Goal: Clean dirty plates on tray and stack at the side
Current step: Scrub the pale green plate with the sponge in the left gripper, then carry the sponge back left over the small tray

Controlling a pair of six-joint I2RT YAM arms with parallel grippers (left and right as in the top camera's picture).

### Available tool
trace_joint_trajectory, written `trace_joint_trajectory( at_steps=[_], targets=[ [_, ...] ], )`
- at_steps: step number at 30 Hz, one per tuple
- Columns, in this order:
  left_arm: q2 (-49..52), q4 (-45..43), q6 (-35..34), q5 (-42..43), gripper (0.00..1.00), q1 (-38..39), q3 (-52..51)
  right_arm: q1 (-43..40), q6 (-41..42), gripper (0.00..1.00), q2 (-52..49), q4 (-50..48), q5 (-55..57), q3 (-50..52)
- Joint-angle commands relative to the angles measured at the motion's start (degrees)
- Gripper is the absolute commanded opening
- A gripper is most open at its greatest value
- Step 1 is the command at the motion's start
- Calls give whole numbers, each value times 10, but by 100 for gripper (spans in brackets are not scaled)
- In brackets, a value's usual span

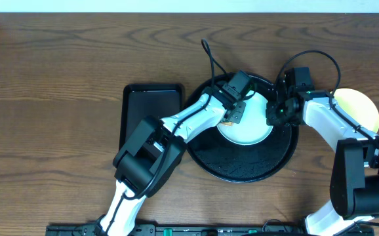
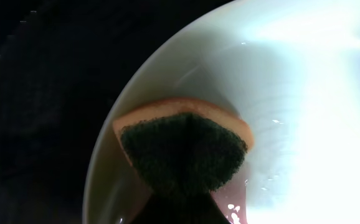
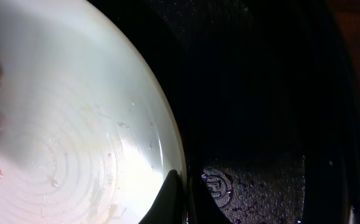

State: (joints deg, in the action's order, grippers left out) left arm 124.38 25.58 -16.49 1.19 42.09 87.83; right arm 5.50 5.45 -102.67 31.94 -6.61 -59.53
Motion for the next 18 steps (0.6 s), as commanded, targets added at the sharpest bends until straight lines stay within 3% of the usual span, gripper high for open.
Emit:
trace_joint_trajectory(
  at_steps=[1, 11, 18],
  targets=[
    [54, 6, -1, 111, 8, 9, -13, 6, -4, 1, 11, 2, 1, -7],
    [41, -5, -1, 342, 8, -14, 7, 6, -4, 1, 11, 2, 1, -7],
    [-71, -37, -47, 486, 8, -93, 31, 6, -4, 1, 11, 2, 1, -7]
  ],
)
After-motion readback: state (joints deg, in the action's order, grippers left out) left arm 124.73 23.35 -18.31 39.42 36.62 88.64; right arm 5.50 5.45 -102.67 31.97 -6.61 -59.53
